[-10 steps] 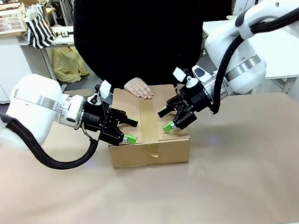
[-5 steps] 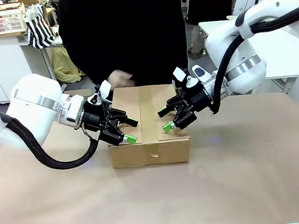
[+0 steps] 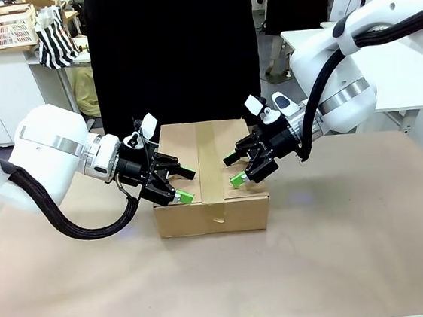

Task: Pack the gift set into the box.
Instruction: Press and hold the closed box until the human finishes sealing it.

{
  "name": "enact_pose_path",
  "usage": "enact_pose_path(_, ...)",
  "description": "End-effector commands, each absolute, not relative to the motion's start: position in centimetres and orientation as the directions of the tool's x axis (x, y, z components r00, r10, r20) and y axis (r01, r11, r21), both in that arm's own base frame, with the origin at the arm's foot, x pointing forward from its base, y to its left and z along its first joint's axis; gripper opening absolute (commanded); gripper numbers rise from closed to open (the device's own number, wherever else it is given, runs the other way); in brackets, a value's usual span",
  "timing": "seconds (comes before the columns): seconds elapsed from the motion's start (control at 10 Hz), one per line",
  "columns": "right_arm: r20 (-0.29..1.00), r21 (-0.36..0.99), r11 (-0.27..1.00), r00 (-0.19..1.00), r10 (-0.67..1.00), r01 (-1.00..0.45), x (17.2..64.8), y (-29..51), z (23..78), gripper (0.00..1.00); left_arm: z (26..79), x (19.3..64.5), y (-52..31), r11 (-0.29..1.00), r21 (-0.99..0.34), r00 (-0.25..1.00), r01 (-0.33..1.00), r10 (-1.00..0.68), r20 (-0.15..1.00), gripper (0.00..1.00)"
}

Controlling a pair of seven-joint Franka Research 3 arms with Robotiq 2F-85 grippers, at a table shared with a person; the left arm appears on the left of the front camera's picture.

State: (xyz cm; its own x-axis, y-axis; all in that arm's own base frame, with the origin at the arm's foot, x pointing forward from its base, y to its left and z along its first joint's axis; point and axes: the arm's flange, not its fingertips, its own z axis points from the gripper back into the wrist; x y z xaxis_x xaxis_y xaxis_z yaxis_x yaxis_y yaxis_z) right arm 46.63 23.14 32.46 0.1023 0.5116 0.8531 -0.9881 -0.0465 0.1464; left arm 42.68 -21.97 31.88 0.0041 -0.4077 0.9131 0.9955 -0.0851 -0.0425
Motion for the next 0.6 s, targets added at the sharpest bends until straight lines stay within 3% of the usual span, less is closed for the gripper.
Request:
enact_pose_path(0.0,0.85,0.151,-0.046,0.106,0.516,-0.987,46.5,23.0,32.2,1.0,31.7,42.6,-21.9,-0.087,-0.047,0.007,0.995,-0.407,0.913,1.0)
enact_pose_path(0.4,0.85,0.151,-0.046,0.106,0.516,-0.987,46.5,23.0,32.2,1.0,31.9,42.7,-22.0,-0.085,-0.042,0.004,0.995,-0.408,0.913,1.0)
enact_pose_path(0.5,0.853,0.146,-0.047,0.102,0.512,-0.988,46.6,23.1,32.5,1.0,34.5,41.6,-21.9,-0.1,-0.24,0.177,0.966,-0.425,0.888,1.0)
